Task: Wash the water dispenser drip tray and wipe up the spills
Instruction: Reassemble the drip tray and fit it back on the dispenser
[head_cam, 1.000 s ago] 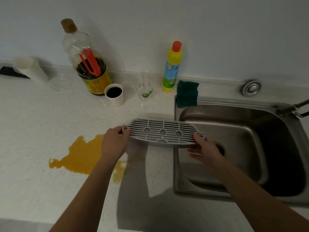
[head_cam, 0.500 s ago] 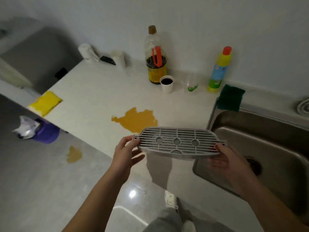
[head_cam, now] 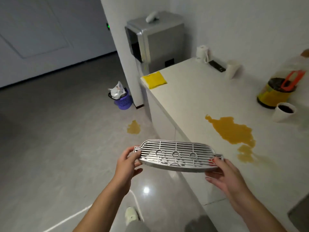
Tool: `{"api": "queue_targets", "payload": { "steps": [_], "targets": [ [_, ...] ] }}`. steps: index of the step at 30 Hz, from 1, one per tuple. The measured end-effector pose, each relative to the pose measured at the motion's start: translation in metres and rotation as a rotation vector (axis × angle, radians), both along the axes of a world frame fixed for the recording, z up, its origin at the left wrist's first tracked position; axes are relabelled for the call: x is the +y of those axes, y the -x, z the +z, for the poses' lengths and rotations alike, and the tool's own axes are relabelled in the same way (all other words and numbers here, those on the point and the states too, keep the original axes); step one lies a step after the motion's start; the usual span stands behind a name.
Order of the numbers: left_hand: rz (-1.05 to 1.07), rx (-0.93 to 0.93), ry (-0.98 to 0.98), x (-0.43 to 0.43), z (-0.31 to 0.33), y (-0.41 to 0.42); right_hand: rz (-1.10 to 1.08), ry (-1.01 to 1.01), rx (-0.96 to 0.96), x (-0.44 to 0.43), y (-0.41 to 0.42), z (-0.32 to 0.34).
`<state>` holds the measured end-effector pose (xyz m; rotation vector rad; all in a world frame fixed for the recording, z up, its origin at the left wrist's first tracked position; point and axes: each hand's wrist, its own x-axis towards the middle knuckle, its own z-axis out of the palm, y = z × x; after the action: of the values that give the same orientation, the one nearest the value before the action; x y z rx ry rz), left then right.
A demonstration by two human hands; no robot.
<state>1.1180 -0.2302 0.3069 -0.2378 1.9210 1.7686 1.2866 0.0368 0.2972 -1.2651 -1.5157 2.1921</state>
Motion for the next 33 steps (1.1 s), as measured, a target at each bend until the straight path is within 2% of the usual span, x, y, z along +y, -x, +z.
{"api": "queue_targets", "payload": {
  "steps": [8,15,21,26,29,33],
  "targets": [
    [0.154,0.041,-0.041,-0.137,-0.03,0.159,0.145,-0.044,-0.01,-0.113,0.193,-0.021],
    [0.161,0.031,-0.02,-0.199,-0.021,0.307,0.159,-0.011,-0.009,-0.176,0.342,-0.012],
    [0.133,0.032,0.009,-0.205,-0.036,0.441,0.142,0.004,0.012,-0.185,0.471,-0.038],
    [0.13,0.065,0.042,-0.191,-0.047,0.567,0.106,0.091,0.024,-0.174,0.593,-0.072],
    [0.101,0.075,0.041,-0.176,-0.044,0.644,0.126,0.105,0.02,-0.161,0.664,-0.076],
    [0.061,0.018,0.01,-0.145,-0.04,0.732,0.005,0.165,0.032,-0.145,0.733,-0.066]
  ]
}}
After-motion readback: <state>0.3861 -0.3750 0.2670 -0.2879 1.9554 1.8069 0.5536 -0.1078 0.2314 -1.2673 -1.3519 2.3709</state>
